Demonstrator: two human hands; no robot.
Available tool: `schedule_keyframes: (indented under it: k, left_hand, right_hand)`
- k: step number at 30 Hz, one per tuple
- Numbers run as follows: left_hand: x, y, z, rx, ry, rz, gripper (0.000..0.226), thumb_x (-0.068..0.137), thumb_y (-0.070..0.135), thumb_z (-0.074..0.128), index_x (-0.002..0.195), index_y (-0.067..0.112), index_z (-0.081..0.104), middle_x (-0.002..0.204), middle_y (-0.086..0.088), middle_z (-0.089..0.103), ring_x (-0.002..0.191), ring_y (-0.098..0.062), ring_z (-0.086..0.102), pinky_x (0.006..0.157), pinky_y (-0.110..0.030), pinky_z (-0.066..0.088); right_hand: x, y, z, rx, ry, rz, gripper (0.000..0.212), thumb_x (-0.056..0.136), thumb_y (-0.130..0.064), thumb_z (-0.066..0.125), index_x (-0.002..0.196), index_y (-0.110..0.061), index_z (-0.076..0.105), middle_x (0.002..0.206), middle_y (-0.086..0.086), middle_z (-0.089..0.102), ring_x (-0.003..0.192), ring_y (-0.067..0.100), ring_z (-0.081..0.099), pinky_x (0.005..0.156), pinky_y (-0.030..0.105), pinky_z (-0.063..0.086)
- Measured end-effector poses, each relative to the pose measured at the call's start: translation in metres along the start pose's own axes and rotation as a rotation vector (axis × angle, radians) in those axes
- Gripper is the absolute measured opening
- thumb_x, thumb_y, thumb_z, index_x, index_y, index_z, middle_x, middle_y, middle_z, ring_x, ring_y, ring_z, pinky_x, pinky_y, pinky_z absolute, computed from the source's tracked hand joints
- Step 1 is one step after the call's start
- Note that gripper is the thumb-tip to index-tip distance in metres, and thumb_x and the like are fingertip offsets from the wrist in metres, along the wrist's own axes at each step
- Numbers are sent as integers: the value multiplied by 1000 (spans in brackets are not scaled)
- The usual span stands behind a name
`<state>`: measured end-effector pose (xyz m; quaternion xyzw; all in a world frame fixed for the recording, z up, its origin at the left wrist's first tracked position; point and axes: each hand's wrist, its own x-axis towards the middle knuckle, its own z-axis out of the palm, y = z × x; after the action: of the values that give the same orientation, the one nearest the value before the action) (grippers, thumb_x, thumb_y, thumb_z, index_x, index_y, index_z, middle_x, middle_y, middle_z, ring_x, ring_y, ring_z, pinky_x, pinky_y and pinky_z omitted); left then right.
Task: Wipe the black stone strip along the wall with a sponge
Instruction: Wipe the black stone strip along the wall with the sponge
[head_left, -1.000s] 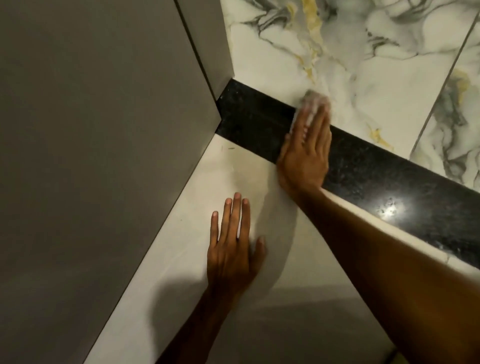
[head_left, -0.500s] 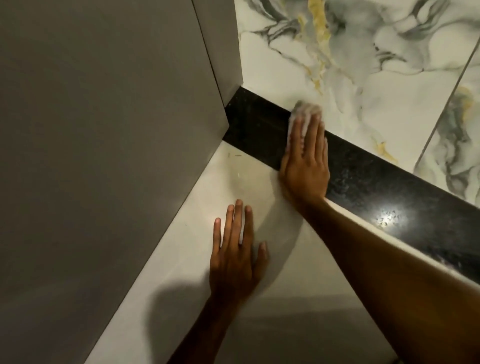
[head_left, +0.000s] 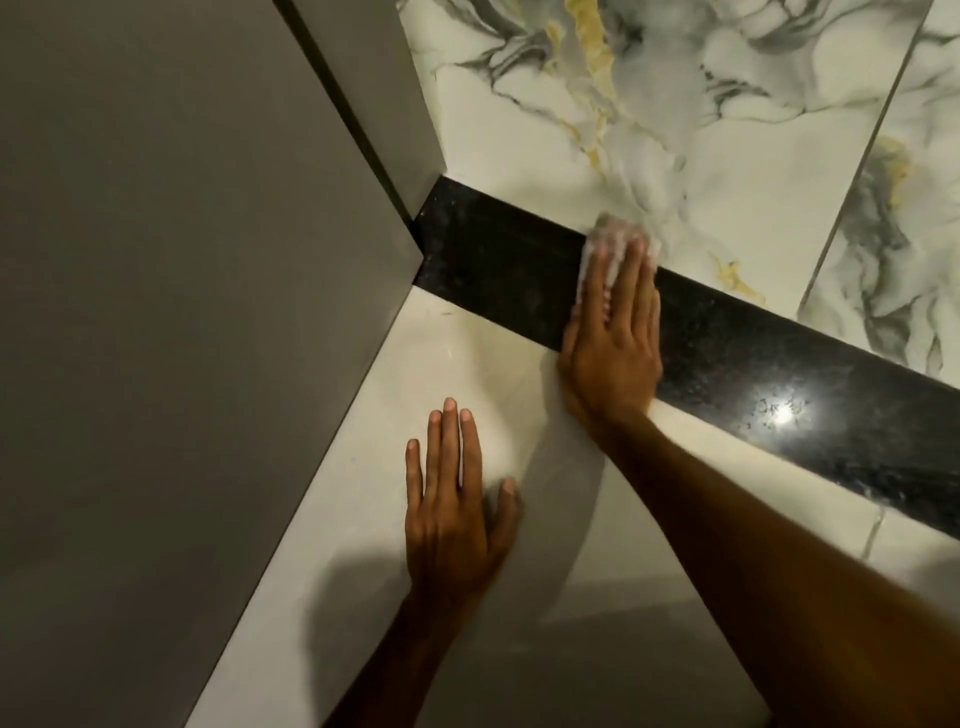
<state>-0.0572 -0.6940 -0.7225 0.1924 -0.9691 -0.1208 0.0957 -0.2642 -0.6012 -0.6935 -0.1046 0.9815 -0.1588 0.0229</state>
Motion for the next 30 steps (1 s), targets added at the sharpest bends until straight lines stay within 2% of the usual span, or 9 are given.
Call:
schedule_keyframes:
  k: [2,6,8,11,15,19,23,28,30]
  left_hand:
    - [-2,-2,3,8,32,-30,71,106,41,52,166,5,38,176,-16,33,166,-31,28,135,-54,27]
    - [-11,-14,-4,80,-16,-105,71,108,44,47,166,5,37,176,-18,31,166,-33,27,134,-58,27]
    - [-18,-24,-13,115,-78,-102,71,107,44,44,168,6,35,178,-17,27,166,-34,26,132,-61,30]
    - [-22,-33,-20,113,-136,-60,73,107,43,42,171,9,26,181,-14,18,169,-31,18,134,-59,27]
    - [-14,-28,-11,56,-119,-29,73,108,43,41,171,10,25,182,-13,18,169,-29,17,137,-53,20]
    - [-10,-22,-6,23,-136,75,72,108,44,43,170,11,29,181,-12,23,168,-29,20,137,-52,20]
    - [-7,-10,-16,22,-311,166,77,104,47,43,172,16,26,181,-11,19,169,-31,18,135,-57,23]
    - [4,21,-5,25,-353,268,76,105,52,40,170,14,29,180,-14,22,166,-35,23,134,-60,24]
    - [8,38,8,19,-360,337,77,106,53,39,172,15,24,182,-12,18,168,-33,19,136,-57,18]
  right_hand:
    - [13,-27,11,30,-68,-144,70,116,-29,36,177,-12,6,186,17,1,174,33,1,144,47,6]
    - [-38,-31,12,-89,-180,-768,68,113,-29,39,176,-15,17,184,19,12,172,34,13,139,46,10]
    - [-72,1,-2,-126,-205,-828,68,114,-32,37,177,-17,16,185,16,10,172,32,13,142,47,18]
    - [-69,48,-17,-103,-197,-665,67,115,-30,39,176,-15,18,185,16,11,173,33,12,137,55,29]
    - [3,6,-7,-9,-70,-258,67,117,-29,34,177,-16,7,186,16,3,174,33,4,142,52,19]
    - [36,-34,10,17,-150,-451,71,116,-30,39,177,-15,6,186,16,1,173,32,2,143,51,16]
    - [-34,22,-10,-27,-138,-502,67,117,-30,38,177,-17,12,186,13,4,174,30,3,143,50,13]
    - [-44,99,-32,-34,38,176,65,117,-25,35,177,-11,11,185,19,2,173,35,2,142,55,12]
    - [-12,95,-30,-8,56,199,66,118,-26,36,177,-10,9,185,19,1,174,35,1,143,52,9]
